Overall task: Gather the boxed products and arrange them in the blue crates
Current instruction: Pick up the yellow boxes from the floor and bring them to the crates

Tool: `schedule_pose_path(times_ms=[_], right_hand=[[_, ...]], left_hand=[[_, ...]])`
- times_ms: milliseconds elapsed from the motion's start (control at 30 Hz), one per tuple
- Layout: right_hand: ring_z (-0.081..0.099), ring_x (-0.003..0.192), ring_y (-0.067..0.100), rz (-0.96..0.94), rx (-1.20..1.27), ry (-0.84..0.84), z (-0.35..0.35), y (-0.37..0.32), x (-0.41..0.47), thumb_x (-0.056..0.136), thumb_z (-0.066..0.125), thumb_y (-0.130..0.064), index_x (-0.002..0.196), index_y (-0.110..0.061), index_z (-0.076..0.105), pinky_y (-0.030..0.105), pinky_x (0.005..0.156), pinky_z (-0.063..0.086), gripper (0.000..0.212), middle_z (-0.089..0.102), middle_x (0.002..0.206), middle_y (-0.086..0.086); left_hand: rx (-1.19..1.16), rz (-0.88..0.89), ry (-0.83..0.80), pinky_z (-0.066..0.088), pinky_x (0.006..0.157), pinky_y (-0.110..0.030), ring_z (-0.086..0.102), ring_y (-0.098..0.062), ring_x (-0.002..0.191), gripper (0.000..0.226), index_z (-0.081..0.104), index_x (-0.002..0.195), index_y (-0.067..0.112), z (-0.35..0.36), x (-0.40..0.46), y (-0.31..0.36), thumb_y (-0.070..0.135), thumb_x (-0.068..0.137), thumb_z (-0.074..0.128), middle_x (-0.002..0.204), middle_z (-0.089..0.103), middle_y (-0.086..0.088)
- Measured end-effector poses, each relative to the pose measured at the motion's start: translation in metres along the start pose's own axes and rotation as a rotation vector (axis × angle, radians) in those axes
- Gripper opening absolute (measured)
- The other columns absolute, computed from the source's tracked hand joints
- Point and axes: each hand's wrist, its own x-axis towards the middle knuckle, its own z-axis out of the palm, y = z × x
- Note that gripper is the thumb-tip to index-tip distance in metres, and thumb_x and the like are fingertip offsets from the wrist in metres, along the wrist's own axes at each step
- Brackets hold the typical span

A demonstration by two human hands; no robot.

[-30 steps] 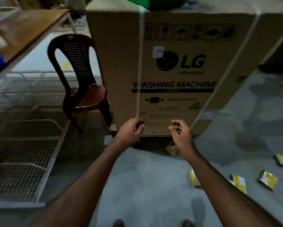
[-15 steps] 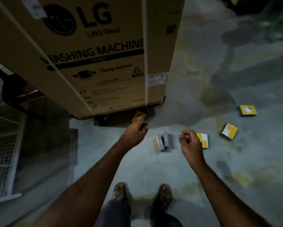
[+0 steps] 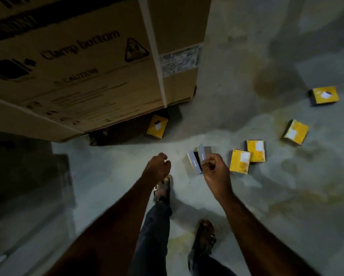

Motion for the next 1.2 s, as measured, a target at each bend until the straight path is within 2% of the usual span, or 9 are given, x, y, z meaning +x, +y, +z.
schedule_pose_path(times_ms=[67, 200, 333, 433, 600, 767, 867, 1000, 1200], right_hand=[[0.064, 0.093, 0.029, 0.049, 0.012, 0.007, 0.037, 0.024, 0.028, 0.089, 0.058, -0.004, 0.1, -0.013, 0.061, 0.029, 0.076, 0.046, 0.014, 0.067, 0.101, 0.011], [0.061, 0.093, 0.017, 0.031, -0.028, -0.003, 0.119, 0.081, 0.085, 0.087, 0.059, -0.01, 0.109, -0.005, 0.062, 0.009, 0.078, 0.043, 0.023, 0.062, 0.104, 0.0], [0.061, 0.095, 0.023, -0.049, -0.03, -0.056, 0.199, 0.143, 0.139, 0.08, 0.059, -0.018, 0.118, -0.001, 0.059, 0.034, 0.083, 0.053, 0.042, 0.064, 0.109, 0.012], [0.058, 0.11, 0.027, -0.122, -0.071, -0.042, 0.243, 0.172, 0.167, 0.08, 0.059, -0.016, 0.125, 0.0, 0.056, 0.036, 0.094, 0.048, 0.048, 0.061, 0.119, 0.015], [0.054, 0.118, 0.024, -0.216, -0.052, -0.059, 0.287, 0.2, 0.205, 0.085, 0.057, -0.018, 0.132, -0.002, 0.052, 0.03, 0.099, 0.044, 0.049, 0.058, 0.127, 0.012], [0.053, 0.117, 0.02, -0.229, -0.04, -0.053, 0.305, 0.221, 0.217, 0.084, 0.058, -0.018, 0.132, -0.006, 0.051, 0.022, 0.098, 0.038, 0.05, 0.057, 0.127, 0.01], [0.051, 0.117, 0.019, -0.223, -0.023, -0.074, 0.309, 0.232, 0.218, 0.082, 0.057, -0.019, 0.133, -0.008, 0.05, 0.021, 0.096, 0.035, 0.052, 0.056, 0.127, 0.008], [0.05, 0.12, 0.021, -0.225, -0.013, -0.072, 0.311, 0.237, 0.219, 0.083, 0.057, -0.02, 0.134, -0.008, 0.05, 0.024, 0.099, 0.036, 0.053, 0.056, 0.129, 0.009], [0.052, 0.121, 0.027, -0.191, -0.097, -0.01, 0.28, 0.228, 0.206, 0.084, 0.056, -0.021, 0.133, -0.006, 0.052, 0.032, 0.102, 0.04, 0.052, 0.057, 0.13, 0.012]], left_hand=[[0.009, -0.055, -0.022, 0.044, 0.1, -0.038, 0.054, -0.033, 0.118, 0.04, 0.052, 0.129, 0.012, 0.014, 0.059, -0.016, 0.03, 0.094, 0.051, 0.129, 0.058, -0.016], [0.077, -0.086, 0.027, 0.042, 0.101, -0.04, 0.051, -0.036, 0.121, 0.045, 0.049, 0.133, 0.014, 0.043, 0.18, -0.052, 0.035, 0.093, 0.053, 0.131, 0.054, -0.017], [0.232, -0.107, 0.077, 0.04, 0.101, -0.045, 0.043, -0.041, 0.127, 0.059, 0.039, 0.14, 0.009, 0.075, 0.291, -0.089, 0.041, 0.093, 0.054, 0.139, 0.045, -0.021], [0.257, -0.129, 0.132, 0.039, 0.101, -0.045, 0.039, -0.041, 0.131, 0.064, 0.035, 0.141, 0.008, 0.098, 0.353, -0.108, 0.046, 0.092, 0.054, 0.143, 0.039, -0.023], [0.253, -0.165, 0.241, 0.019, 0.117, -0.052, 0.007, -0.042, 0.146, 0.093, 0.007, 0.154, 0.01, 0.127, 0.411, -0.124, 0.057, 0.089, 0.054, 0.158, 0.008, -0.024], [0.256, -0.212, 0.293, -0.001, 0.118, -0.058, -0.015, -0.046, 0.144, 0.126, -0.015, 0.153, 0.018, 0.137, 0.453, -0.134, 0.071, 0.072, 0.065, 0.157, -0.02, -0.026], [0.305, -0.253, 0.266, 0.004, 0.117, -0.06, -0.007, -0.047, 0.145, 0.13, -0.017, 0.152, 0.017, 0.129, 0.468, -0.136, 0.068, 0.07, 0.07, 0.158, -0.013, -0.026], [0.05, -0.203, 0.281, 0.027, 0.113, -0.055, 0.016, -0.044, 0.142, 0.123, -0.002, 0.154, 0.02, 0.12, 0.475, -0.137, 0.045, 0.068, 0.083, 0.156, 0.011, -0.02], [-0.166, -0.088, 0.318, 0.038, 0.102, -0.046, 0.033, -0.036, 0.134, 0.111, 0.011, 0.151, 0.028, 0.144, 0.394, -0.121, 0.056, 0.066, 0.077, 0.149, 0.029, -0.012]])
